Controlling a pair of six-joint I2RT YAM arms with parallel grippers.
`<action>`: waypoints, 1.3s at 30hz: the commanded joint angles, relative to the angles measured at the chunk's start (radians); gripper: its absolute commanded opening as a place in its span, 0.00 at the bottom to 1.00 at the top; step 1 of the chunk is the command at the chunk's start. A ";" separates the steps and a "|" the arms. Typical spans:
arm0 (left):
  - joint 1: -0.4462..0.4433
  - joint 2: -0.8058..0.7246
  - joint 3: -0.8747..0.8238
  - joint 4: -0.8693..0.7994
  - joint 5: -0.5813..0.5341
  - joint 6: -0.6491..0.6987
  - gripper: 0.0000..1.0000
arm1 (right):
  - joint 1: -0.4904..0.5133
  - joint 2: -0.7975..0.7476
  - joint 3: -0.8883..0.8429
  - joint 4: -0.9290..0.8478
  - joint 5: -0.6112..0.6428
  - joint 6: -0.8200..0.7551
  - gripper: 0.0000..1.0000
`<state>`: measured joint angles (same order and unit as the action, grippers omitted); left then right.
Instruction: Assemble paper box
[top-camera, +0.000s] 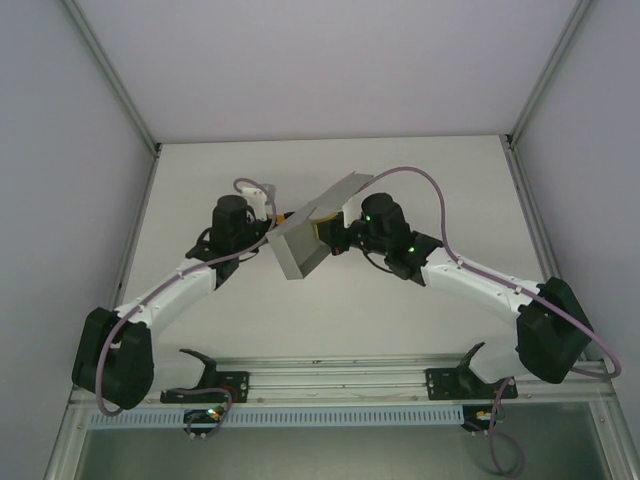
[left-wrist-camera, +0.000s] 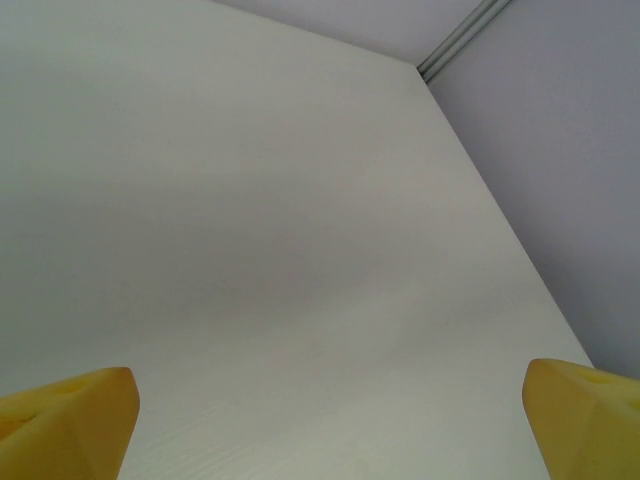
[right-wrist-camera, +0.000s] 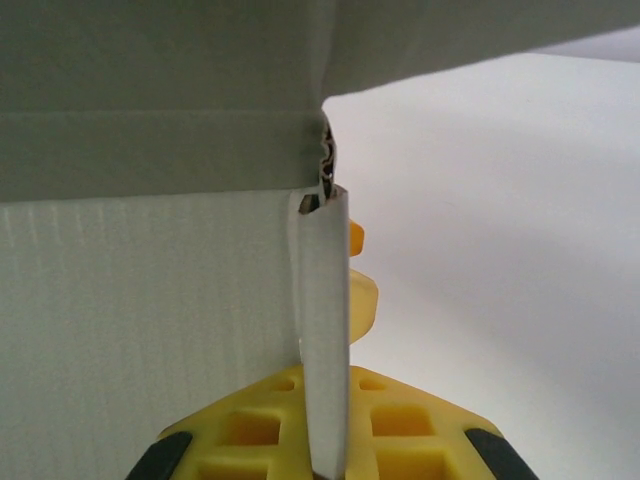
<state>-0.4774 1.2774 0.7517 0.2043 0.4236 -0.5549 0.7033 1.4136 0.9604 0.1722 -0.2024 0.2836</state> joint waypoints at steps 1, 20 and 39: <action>-0.075 -0.034 0.095 0.160 0.176 -0.002 1.00 | 0.030 0.070 -0.017 -0.139 0.097 -0.019 0.00; -0.082 -0.018 0.152 0.091 0.178 0.029 1.00 | 0.115 0.240 0.147 -0.378 0.363 -0.315 0.00; -0.087 -0.099 0.144 -0.211 -0.116 0.142 1.00 | 0.032 0.159 0.151 -0.333 0.388 0.265 0.00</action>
<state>-0.5018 1.3006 0.8131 0.0082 0.2955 -0.5167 0.7399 1.5742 1.1664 -0.1276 0.1230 0.5320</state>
